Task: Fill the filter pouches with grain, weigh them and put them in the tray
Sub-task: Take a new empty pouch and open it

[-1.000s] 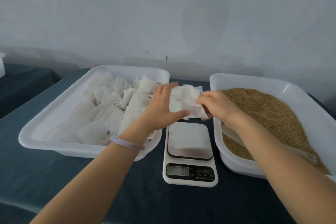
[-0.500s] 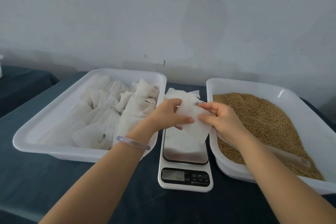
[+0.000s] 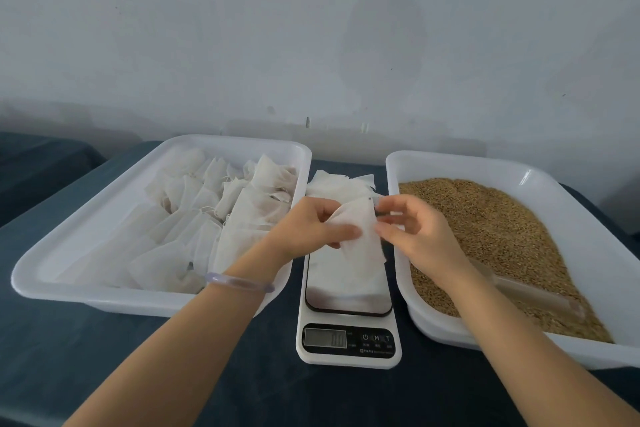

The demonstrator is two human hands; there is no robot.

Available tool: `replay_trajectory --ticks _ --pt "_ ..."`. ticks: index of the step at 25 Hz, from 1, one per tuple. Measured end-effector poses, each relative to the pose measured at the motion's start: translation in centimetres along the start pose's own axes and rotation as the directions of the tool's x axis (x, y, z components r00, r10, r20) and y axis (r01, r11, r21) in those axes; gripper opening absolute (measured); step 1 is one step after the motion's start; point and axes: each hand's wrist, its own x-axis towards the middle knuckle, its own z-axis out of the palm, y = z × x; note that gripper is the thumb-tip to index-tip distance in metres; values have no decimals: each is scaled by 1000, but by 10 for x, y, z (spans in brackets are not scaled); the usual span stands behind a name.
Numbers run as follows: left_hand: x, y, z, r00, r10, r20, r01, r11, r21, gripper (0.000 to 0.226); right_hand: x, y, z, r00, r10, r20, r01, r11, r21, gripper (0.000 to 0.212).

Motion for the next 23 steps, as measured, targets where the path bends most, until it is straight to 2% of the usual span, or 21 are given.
replay_trajectory --ticks 3,5,7,8,10,12,14,16,20,23 --pt "0 -1 6 996 -23 83 6 980 197 43 -5 -11 -6 935 -348 62 353 908 -225 39" --pt "1 -3 9 991 -45 125 3 948 317 41 -6 -12 -8 886 -431 173 464 821 -332 34" --pt "0 -3 8 991 -20 136 -22 953 301 29 -5 -11 -6 882 -424 208 472 791 -389 25" --pt "-1 -2 7 992 4 127 -36 966 255 22 -5 -8 -6 895 -410 176 446 802 -397 22" --pt "-2 -1 4 995 42 87 -54 989 136 24 -6 -3 -6 929 -366 58 360 853 -377 21" --pt "-2 -2 1 999 30 43 -33 995 93 28 -7 1 -6 941 -338 1 318 884 -343 20" --pt "-1 -3 2 1000 4 21 -7 990 140 28 -8 3 -4 923 -382 38 368 854 -368 16" --pt "0 -4 3 1000 0 21 -4 981 193 39 -8 3 -1 910 -411 65 399 818 -415 11" --pt "3 -6 5 999 -24 39 14 975 221 43 -8 0 -5 903 -429 20 405 835 -373 13" --pt "3 -7 6 999 -15 41 5 968 252 41 -10 0 -6 910 -411 57 404 849 -340 13"
